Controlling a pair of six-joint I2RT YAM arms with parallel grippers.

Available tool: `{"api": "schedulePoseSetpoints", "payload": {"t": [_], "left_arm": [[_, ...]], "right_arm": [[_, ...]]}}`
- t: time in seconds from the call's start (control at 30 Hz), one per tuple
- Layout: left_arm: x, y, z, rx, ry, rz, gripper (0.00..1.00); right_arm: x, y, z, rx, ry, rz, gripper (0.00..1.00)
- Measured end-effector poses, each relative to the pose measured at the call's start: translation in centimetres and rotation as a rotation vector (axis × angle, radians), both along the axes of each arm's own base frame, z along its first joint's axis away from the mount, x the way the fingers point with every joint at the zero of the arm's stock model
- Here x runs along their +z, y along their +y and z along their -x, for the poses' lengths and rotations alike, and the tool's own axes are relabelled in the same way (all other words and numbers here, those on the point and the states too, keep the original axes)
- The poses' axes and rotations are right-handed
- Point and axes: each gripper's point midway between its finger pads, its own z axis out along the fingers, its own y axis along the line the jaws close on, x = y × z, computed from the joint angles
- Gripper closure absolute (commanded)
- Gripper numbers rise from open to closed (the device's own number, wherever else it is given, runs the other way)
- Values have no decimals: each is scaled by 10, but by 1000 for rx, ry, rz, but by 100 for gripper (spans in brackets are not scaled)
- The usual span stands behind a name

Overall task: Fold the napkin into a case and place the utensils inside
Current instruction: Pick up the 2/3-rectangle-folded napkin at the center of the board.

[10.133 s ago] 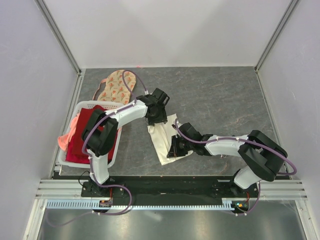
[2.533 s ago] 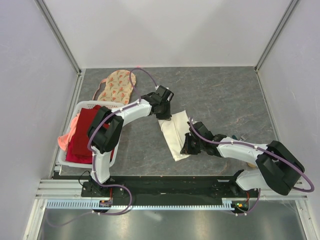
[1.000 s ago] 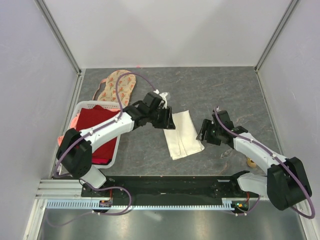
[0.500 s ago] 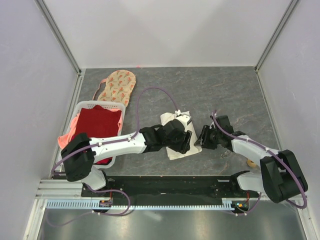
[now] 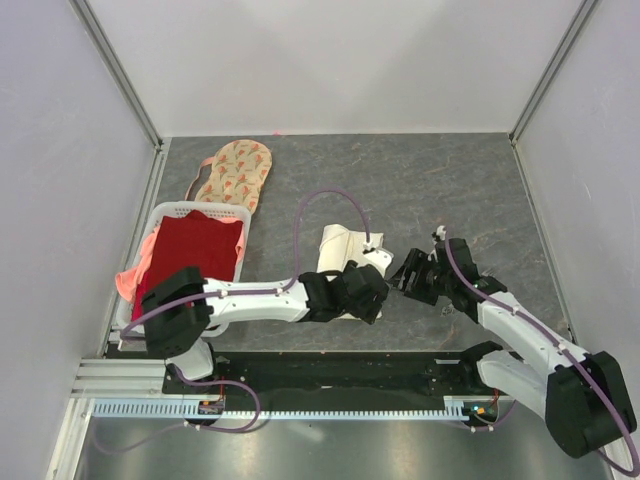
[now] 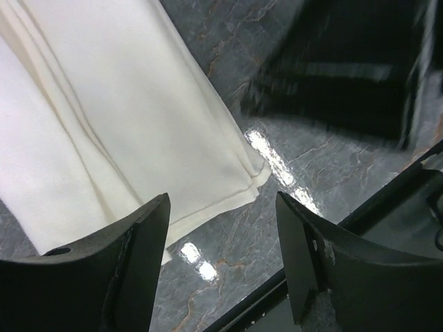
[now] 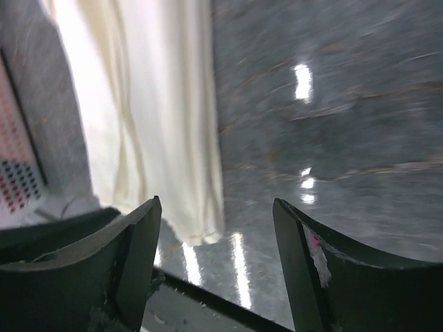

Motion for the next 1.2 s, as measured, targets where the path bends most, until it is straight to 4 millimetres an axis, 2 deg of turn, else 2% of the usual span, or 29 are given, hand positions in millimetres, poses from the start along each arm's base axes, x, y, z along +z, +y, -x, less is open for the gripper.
{"api": "schedulePoseSetpoints", "payload": {"t": [0.1,0.23,0.37,0.5,0.7,0.73,0.77,0.83,0.87,0.97,1.03,1.2], "left_arm": [[-15,-4,3,-7,7,-49,32],[-29,-14,-1,-1,6,-97,34],[-36,-25,-5,4,2,-123,37],[-44,-33,-5,1,7,-145,41],[-64,-31,2,6,37,-204,53],[-65,-31,2,9,37,-206,56],[-65,-31,2,15,35,-209,64],[-65,-33,0,30,32,-211,70],[-65,-32,0,35,32,-215,79],[-64,-29,0,52,35,-219,95],[-62,-28,2,56,46,-215,98],[-46,-29,8,47,75,-175,98]], "right_arm": [[-3,-24,-11,-84,14,50,24],[-13,-41,-9,-123,58,87,24],[-16,-46,-5,-121,75,105,22],[-17,-48,-5,-105,67,117,14],[-17,-52,-6,-100,50,144,13],[-18,-53,-6,-99,49,149,13],[-19,-53,-6,-98,53,151,12],[-21,-53,-5,-94,59,153,10],[-21,-52,-5,-91,59,154,8],[-20,-49,-6,-65,50,144,5],[-22,-47,-7,-50,49,138,2],[-20,-40,-11,-31,37,99,2]]}}
